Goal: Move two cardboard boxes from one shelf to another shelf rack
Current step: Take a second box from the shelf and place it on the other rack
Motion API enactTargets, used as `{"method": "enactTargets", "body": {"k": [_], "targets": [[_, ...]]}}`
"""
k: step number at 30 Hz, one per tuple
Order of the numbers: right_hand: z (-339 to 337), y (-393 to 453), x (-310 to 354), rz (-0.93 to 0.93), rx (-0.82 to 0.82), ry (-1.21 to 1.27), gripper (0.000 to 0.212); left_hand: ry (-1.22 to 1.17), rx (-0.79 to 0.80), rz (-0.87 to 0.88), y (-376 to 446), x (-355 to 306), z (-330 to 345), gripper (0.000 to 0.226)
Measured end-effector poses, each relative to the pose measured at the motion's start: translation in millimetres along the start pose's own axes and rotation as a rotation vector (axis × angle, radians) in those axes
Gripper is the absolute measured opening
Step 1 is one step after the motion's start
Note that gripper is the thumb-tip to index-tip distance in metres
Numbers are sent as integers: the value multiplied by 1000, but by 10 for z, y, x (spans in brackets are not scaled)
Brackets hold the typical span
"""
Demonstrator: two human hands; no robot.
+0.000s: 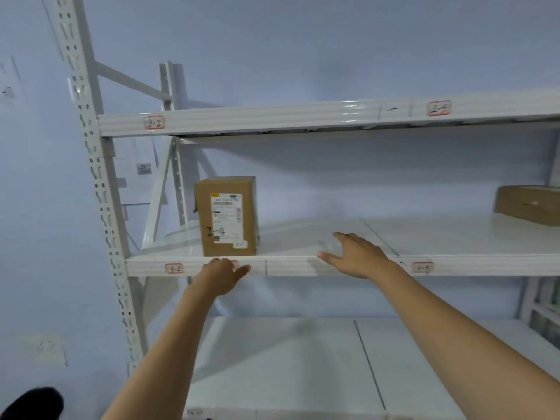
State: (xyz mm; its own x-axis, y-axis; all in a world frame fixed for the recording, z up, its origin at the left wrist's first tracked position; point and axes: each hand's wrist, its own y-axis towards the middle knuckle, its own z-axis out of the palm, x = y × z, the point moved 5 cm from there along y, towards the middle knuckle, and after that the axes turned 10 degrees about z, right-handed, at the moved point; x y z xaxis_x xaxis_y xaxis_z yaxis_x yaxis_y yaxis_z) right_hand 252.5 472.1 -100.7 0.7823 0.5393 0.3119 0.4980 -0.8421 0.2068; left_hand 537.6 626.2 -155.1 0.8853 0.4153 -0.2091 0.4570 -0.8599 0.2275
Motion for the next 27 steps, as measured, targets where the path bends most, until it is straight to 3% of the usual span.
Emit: {"method": "enactTargets", "body": {"k": [2, 7, 12, 20, 27], "targets": [[-127, -194, -399, 35, -3, -80, 90, 28, 32, 92, -65, -693, 186, 75], [-464, -663, -1446, 141, 2, -204, 82, -48, 170, 276, -133, -2502, 775, 81], [-886, -998, -2466, 287, -24, -281, 80, -3, 214, 413, -174, -4001, 923, 77], [-1415, -924, -3722, 457, -75, -297, 82, 43, 159, 574, 196, -5534, 891, 71], [-1848, -408, -4455, 535, -125, -314, 83, -7, 143, 637, 947, -6392, 999, 76]]}}
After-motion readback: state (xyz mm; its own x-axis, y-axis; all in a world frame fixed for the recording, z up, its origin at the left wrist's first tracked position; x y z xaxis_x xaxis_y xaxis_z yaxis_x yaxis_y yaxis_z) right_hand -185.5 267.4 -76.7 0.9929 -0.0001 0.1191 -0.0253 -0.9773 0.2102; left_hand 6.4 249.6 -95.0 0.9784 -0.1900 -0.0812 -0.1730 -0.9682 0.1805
